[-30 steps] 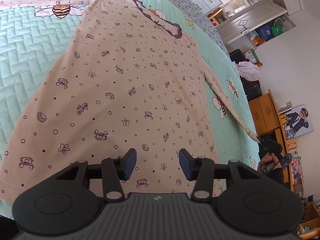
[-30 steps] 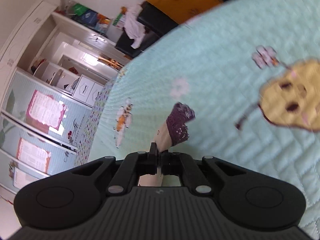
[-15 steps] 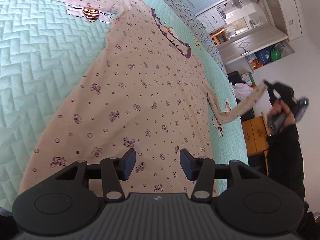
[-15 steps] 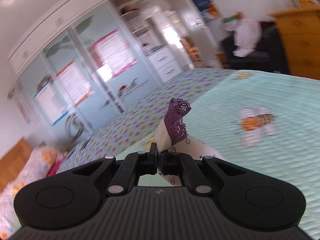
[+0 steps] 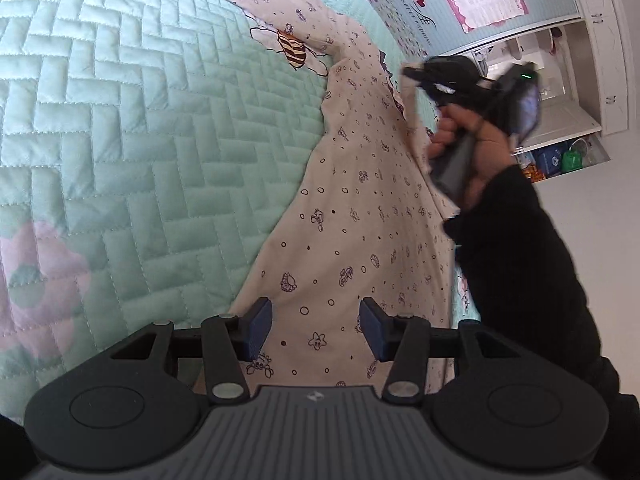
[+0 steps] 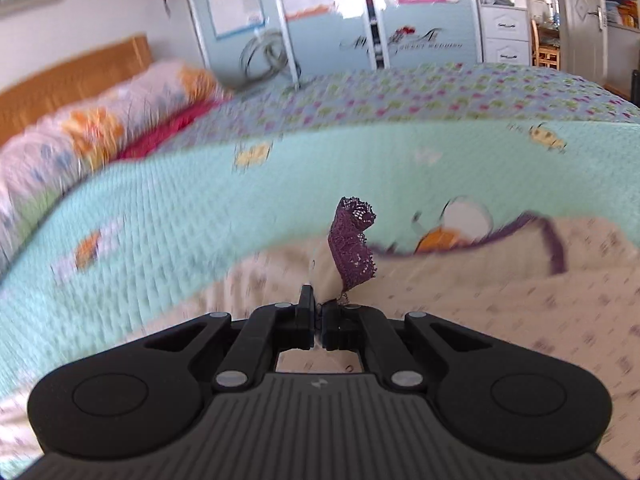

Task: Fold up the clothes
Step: 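Carry the cuff across the garment body and open the right gripper, then withdraw both open grippers above the folded garment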

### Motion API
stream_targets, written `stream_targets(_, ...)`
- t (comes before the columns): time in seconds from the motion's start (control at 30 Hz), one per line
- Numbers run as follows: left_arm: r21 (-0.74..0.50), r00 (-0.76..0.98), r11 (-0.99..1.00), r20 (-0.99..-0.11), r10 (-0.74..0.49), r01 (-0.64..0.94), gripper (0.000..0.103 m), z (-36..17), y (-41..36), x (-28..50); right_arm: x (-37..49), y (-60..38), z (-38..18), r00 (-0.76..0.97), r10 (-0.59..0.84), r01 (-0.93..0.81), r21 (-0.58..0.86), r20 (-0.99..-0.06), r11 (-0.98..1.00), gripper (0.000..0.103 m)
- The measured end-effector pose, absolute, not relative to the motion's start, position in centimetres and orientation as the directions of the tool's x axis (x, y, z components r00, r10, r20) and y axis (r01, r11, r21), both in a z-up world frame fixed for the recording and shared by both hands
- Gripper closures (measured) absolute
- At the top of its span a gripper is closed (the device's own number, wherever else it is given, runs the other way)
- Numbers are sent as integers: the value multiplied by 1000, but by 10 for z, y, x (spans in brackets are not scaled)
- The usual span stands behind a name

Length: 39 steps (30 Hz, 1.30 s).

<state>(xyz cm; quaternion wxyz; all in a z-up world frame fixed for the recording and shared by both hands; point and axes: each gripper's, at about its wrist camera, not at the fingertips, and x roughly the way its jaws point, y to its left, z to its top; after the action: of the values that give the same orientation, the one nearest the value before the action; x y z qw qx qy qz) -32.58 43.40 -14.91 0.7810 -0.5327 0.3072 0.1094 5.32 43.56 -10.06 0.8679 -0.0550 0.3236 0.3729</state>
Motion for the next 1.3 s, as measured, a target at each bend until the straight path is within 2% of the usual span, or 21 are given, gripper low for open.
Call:
stream_targets(0.3,-786,816,457,-545,-193,-417,48,-136,427,-320,27,461,-125,560,555,-734,-58,-615,676,101)
stream_targets(0.43,-788,815,448,-547,-191,-423,47,-140,427,-318,20,476,-134,577,523,-747,-148,-627,648,95)
stream_targets(0.47,-788,814,444,-548,-191,-426,47,-141,427,-319,15,480,-137,584,516,-753,-182,-627,632,86)
stream_targets(0.57,-789,814,440,-548,-191,-428,47,-141,427,-320,-3,494,-141,616,502,-763,-299,-607,574,67)
stream_targets(0.63,-790,816,441,-545,-190,-425,47,-140,428,-319,-16,499,-140,630,512,-764,-347,-584,544,61)
stream_targets(0.7,-791,819,443,-542,-188,-423,46,-139,428,-318,-26,497,-133,590,561,-796,-304,-580,523,58)
stream_targets(0.77,-791,822,445,-539,-185,-418,46,-137,428,-319,-29,485,-121,533,624,-832,-219,-572,510,48)
stream_targets(0.9,-790,831,455,-530,-168,-412,46,-130,426,-320,-21,449,-96,498,681,-829,-65,-537,555,44)
stream_targets(1.0,-784,835,463,-529,-151,-413,45,-124,424,-319,-8,415,-80,438,698,-817,75,-566,572,44)
stream_targets(1.13,-761,830,493,-543,-128,-422,44,-114,415,-315,-22,376,-57,373,719,-831,134,-586,540,44)
stream_targets(1.23,-749,827,514,-548,-125,-419,43,-106,405,-312,-38,352,-41,394,695,-815,122,-601,567,35)
stream_targets(1.3,-742,827,529,-549,-126,-412,43,-100,398,-310,-45,338,-35,396,682,-804,127,-615,581,34)
